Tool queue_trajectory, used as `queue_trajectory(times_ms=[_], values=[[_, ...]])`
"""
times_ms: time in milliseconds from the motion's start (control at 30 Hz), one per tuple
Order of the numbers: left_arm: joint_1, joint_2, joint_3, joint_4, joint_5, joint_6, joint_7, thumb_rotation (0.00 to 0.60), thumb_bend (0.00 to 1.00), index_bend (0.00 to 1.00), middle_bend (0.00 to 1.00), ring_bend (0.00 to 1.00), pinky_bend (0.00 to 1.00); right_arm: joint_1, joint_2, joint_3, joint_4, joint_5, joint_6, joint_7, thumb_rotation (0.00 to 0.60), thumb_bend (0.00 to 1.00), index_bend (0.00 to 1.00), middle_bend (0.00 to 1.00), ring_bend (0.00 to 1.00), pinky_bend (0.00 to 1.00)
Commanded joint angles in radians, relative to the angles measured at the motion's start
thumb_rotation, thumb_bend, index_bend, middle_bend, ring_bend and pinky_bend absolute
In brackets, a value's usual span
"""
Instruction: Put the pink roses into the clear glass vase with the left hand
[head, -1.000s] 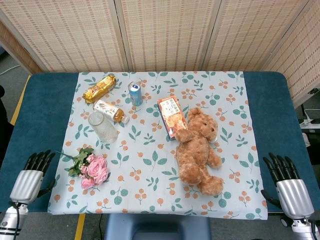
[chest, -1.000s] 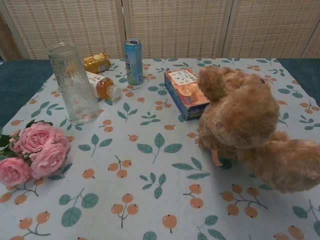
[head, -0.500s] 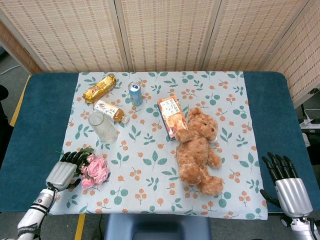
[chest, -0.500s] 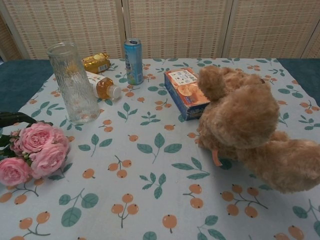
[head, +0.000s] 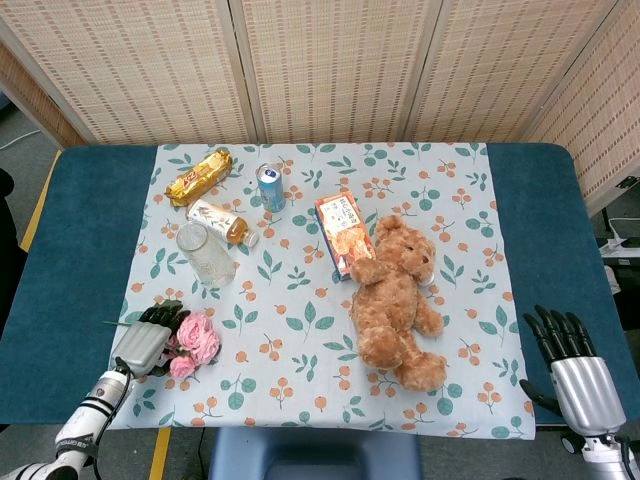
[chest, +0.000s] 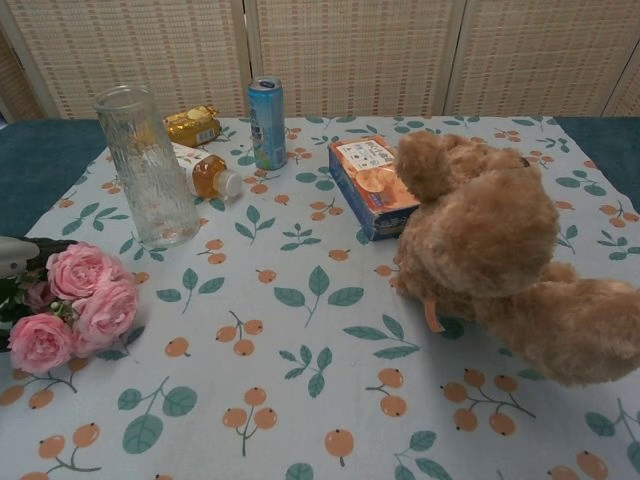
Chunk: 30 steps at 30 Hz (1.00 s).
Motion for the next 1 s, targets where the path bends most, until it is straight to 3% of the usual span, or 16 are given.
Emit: queue_trajectory(times_ms=[33,200,433,533,733,1000], values=[[-0.028,-0.027,0.009,0.027,-0.031,-0.006,0.034,0.600,0.34,0.09,0.06,0.03,0.09,-0.001,0.001,0.001,0.000,0.001,0.001,0.001,0.600,0.09,0.00,0.00,0.00,0.00],[-0.031,-0.057,0.023,0.055,-0.014,0.033,0.039,0.600,0.38,0.35,0.34,0.20,0.09,0.000,0.003,0.003,-0.001,0.005,0.000,0.007,0.600,0.09,0.00,0.00,0.00,0.00],[0.000,-0.073,0.026,0.086,0.142,0.110,-0.128,0.600,0.45,0.52,0.53,0.34,0.07,0.002,0.003,0.002,-0.001,0.006,-0.007,0.007,0.600,0.09,0.00,0.00,0.00,0.00],[0.035,-0.073,0.021,0.121,0.267,0.194,-0.314,0.600,0.45,0.55,0.57,0.37,0.07,0.001,0.002,0.004,0.002,0.011,-0.006,0.003,0.600,0.09,0.00,0.00,0.00,0.00],[0.088,-0.039,0.002,0.164,0.413,0.345,-0.721,0.600,0.45,0.55,0.59,0.38,0.11,0.004,0.000,0.003,-0.002,0.014,-0.015,-0.001,0.600,0.09,0.00,0.00,0.00,0.00],[0.117,0.039,-0.084,0.152,0.461,0.495,-1.288,0.600,0.47,0.55,0.60,0.40,0.12,0.007,-0.002,0.003,-0.004,0.021,-0.024,-0.006,0.600,0.09,0.00,0.00,0.00,0.00]])
